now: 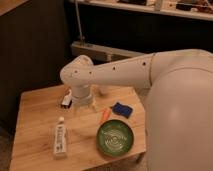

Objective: Place the pepper in the ceramic bowl

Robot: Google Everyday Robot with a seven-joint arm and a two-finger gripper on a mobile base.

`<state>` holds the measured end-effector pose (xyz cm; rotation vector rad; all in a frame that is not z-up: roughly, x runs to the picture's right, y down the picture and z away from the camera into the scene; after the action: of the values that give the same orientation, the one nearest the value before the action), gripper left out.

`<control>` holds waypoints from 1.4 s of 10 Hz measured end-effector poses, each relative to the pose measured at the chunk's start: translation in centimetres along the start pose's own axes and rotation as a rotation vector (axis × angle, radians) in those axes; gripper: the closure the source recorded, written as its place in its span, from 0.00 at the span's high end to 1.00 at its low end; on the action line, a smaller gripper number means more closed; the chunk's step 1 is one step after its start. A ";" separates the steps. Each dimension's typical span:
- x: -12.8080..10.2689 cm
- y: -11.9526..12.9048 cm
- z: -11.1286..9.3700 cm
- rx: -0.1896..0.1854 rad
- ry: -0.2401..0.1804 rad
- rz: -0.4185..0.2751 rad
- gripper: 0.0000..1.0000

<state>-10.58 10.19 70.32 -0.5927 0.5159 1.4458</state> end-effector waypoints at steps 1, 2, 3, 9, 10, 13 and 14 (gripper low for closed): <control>0.0 0.0 0.0 0.000 0.000 0.000 0.65; 0.0 0.0 0.0 0.000 0.000 0.000 0.65; 0.0 0.0 0.0 0.000 0.000 0.000 0.65; -4.0 -4.0 1.7 0.029 -0.058 0.039 0.65; -4.7 -5.1 2.3 0.027 -0.064 0.059 0.65; -6.4 -8.2 3.5 -0.010 -0.058 0.130 0.65; -6.5 -8.6 4.0 -0.021 -0.055 0.145 0.65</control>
<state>-2.51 7.62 78.14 -0.5399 0.5093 1.6022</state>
